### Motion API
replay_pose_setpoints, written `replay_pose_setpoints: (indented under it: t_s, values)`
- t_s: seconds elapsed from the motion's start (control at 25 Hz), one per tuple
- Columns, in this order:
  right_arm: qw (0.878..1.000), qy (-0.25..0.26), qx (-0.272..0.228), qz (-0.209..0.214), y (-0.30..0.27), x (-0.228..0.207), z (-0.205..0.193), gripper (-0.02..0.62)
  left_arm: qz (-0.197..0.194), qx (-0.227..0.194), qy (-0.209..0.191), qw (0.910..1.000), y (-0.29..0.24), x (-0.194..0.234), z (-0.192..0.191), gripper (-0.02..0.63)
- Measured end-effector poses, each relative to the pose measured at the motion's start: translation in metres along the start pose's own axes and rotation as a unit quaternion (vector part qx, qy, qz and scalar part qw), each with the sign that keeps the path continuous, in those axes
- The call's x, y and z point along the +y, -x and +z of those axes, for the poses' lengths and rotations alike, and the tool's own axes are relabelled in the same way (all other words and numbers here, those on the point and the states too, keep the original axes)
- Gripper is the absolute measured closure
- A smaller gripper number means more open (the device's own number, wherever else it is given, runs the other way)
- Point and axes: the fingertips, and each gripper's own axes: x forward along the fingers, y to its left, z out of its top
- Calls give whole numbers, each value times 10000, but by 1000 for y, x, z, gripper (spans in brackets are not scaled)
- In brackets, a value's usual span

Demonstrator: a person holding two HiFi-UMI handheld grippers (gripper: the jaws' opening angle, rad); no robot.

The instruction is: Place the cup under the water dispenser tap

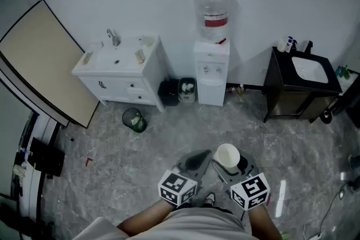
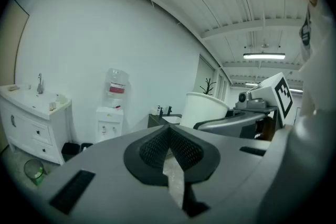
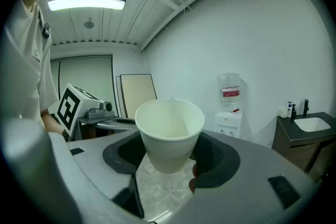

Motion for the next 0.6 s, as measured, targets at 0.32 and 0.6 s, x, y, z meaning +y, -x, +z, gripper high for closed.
replay_pose_setpoints:
  t_s: [0.32,0.6]
  values:
    - [10000,-45,-9,57,10,-22,-2,316,58,63,-27,10000,-22,-7,-3,603]
    - [10000,-57,52,20,6,-44,-10,316,113,120,-58,9998,-41,-4,-8,603]
